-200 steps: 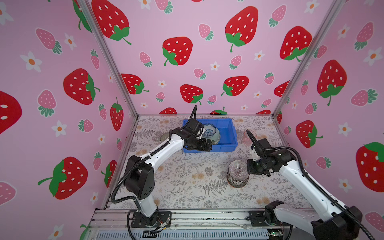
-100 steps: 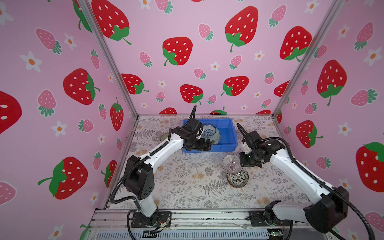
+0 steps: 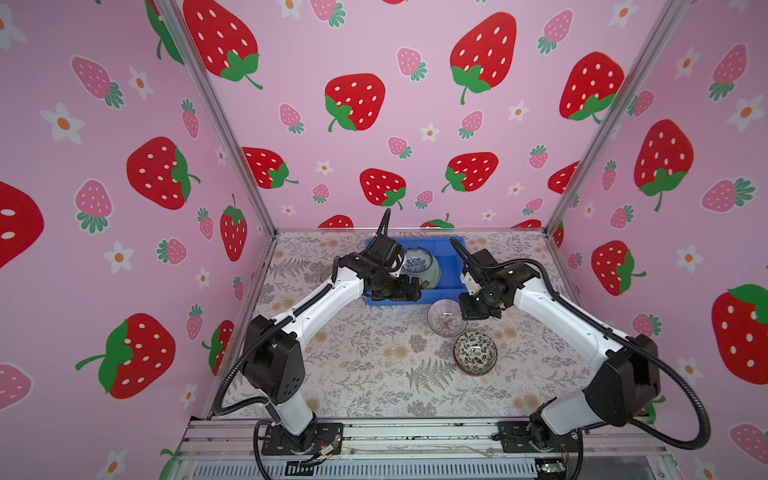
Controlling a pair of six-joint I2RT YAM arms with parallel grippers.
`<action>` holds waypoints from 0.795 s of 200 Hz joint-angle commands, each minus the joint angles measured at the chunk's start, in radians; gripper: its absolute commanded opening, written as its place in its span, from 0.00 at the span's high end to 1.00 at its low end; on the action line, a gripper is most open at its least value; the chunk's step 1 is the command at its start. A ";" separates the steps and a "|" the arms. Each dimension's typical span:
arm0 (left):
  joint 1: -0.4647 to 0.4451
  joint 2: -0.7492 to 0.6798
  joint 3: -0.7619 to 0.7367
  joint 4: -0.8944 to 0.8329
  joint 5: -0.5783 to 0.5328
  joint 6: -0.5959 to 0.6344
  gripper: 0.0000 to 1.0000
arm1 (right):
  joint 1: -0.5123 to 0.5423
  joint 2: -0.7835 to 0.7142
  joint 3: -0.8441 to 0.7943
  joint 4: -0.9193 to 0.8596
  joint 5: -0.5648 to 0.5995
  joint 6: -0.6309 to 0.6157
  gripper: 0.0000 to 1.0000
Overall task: Place the mixed dishes into the plastic bin
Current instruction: 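Carry the striped bowl toward the bin with the right gripper while the left grasps it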
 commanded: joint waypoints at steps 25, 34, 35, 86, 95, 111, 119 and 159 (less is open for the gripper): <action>0.003 -0.019 0.027 -0.037 -0.012 0.001 0.10 | 0.033 0.067 0.110 0.014 -0.010 -0.026 0.99; 0.003 -0.018 0.028 -0.038 -0.010 0.000 0.11 | 0.037 0.082 0.124 0.014 -0.009 -0.030 0.99; 0.003 -0.017 0.028 -0.037 -0.010 0.000 0.12 | 0.037 0.083 0.126 0.014 -0.009 -0.030 0.99; 0.003 -0.005 0.026 -0.044 -0.017 0.004 0.22 | 0.056 0.144 0.200 0.006 -0.006 -0.043 0.99; 0.003 -0.004 0.027 -0.047 -0.019 0.005 0.23 | 0.057 0.152 0.213 0.004 -0.008 -0.046 0.99; 0.003 0.001 0.028 -0.048 -0.022 0.005 0.25 | 0.062 0.169 0.235 0.003 -0.005 -0.049 0.99; 0.003 0.005 0.028 -0.050 -0.022 0.005 0.25 | 0.062 0.176 0.247 0.002 -0.006 -0.051 0.99; 0.003 0.022 0.031 -0.055 -0.029 0.007 0.30 | 0.081 0.202 0.301 0.001 -0.006 -0.049 0.99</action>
